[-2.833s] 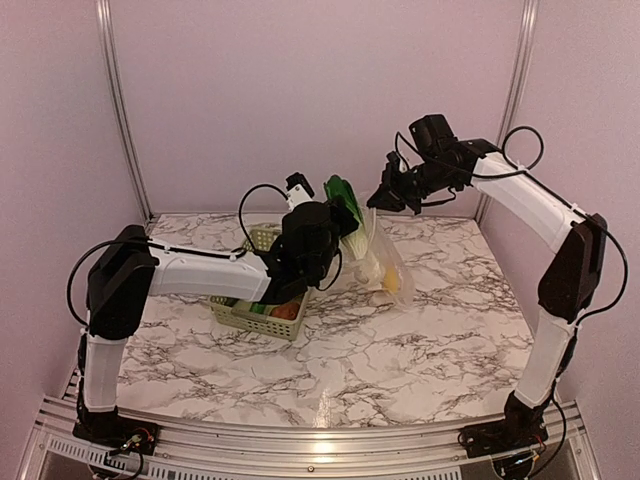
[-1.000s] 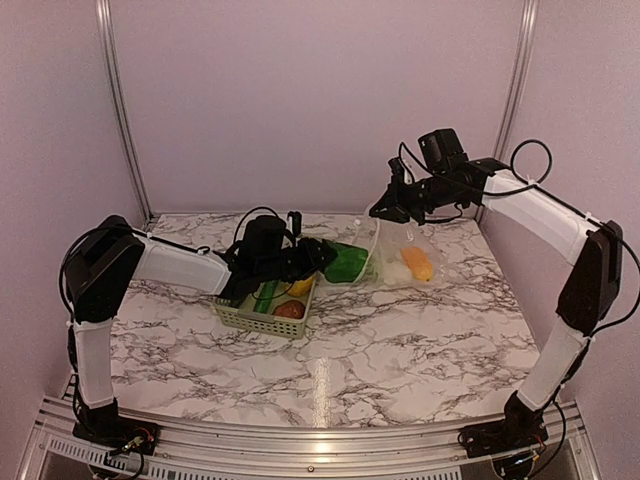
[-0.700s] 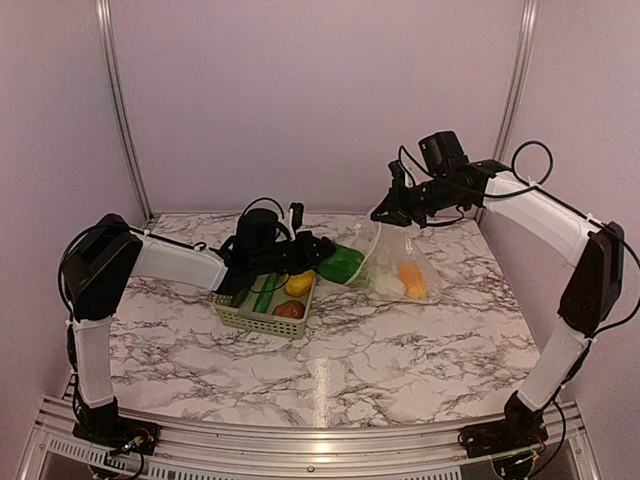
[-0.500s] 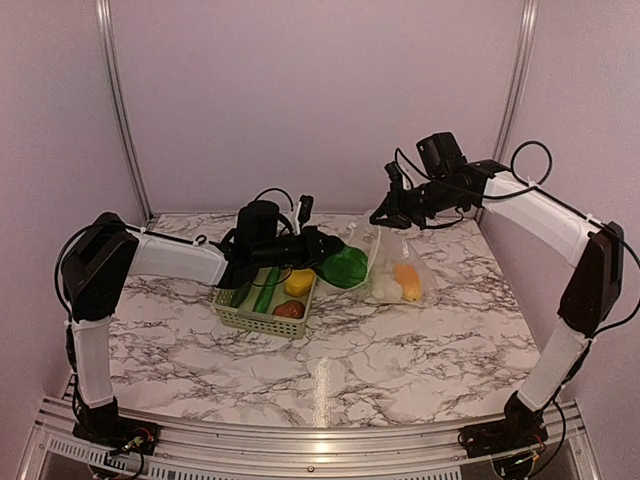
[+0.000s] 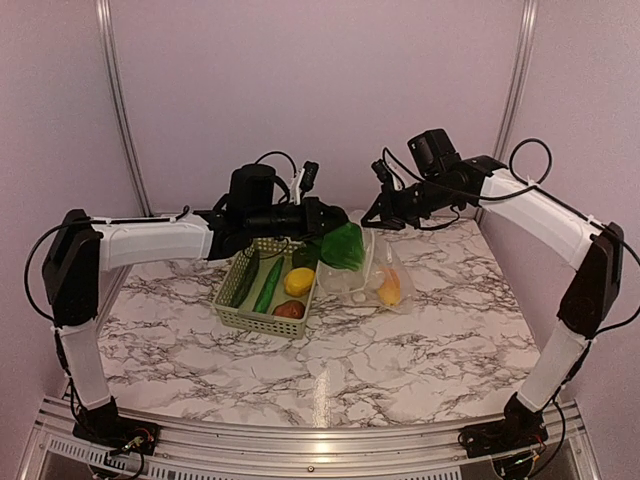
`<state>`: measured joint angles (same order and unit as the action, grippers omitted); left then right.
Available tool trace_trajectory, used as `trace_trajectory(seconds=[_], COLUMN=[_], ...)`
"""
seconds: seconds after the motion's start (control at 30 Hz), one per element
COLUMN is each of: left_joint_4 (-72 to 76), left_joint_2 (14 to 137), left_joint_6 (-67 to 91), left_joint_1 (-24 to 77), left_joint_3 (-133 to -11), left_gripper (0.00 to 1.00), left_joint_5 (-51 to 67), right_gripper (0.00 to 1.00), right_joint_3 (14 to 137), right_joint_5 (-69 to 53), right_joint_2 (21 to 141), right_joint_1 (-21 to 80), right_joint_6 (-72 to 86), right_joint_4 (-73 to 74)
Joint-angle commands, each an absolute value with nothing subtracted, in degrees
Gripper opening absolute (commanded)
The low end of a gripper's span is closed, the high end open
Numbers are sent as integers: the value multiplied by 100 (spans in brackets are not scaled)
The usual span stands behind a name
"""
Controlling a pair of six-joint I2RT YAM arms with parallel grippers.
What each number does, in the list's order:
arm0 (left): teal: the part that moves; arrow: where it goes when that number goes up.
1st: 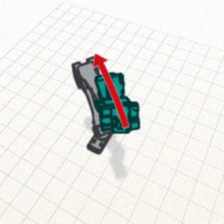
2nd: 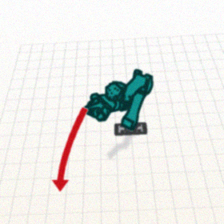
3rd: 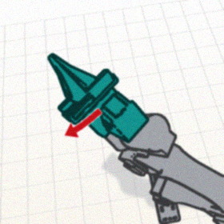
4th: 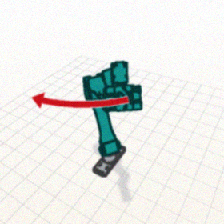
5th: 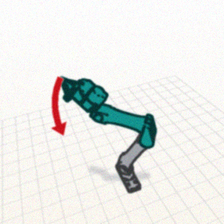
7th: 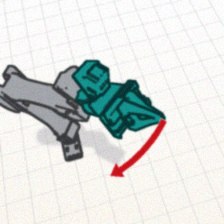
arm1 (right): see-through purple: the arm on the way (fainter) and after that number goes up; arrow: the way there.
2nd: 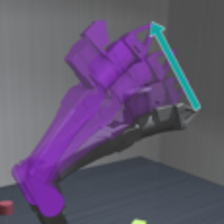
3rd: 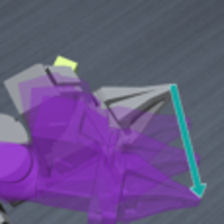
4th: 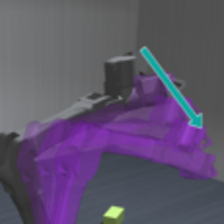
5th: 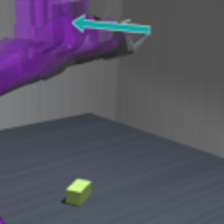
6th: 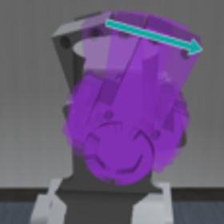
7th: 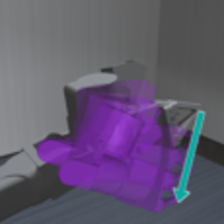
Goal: Place the food in the zip-top bag and seal the zipper
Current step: Adjust the fake vegetable in the zipper food storage bag.
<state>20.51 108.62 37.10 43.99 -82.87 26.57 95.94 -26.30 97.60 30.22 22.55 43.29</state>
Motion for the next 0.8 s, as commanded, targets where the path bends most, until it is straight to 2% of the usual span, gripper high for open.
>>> trace_trajectory(seconds=[0.0,0.13,0.27,0.63,0.77], left_joint_4=[2080,2277,2296,1612,1492], left_joint_2=[11237,11649,11876,11462,11714], left_joint_6=[3881,4116,4229,4214,4285], left_joint_1=[4410,4422,4449,4606,4671], left_joint_3=[-8720,-8979,-9193,-8783,-9009], left_gripper=[0,0,0,0,0], left_joint_5=[3114,3196,3257,3536,3109], right_gripper=[0,0,0,0,0], right_joint_3=[9887,9935,9878,9771,9748], right_joint_5=[-2898,-3259,-3025,-3137,-3481], right_joint_2=[9570,9500,9382,9297,9267], right_joint_1=[3365,3437,3435,3320,3387], right_joint_6=[1861,1814,1805,1821,1821], right_joint_4=[4275,4011,3945,3696,3511])
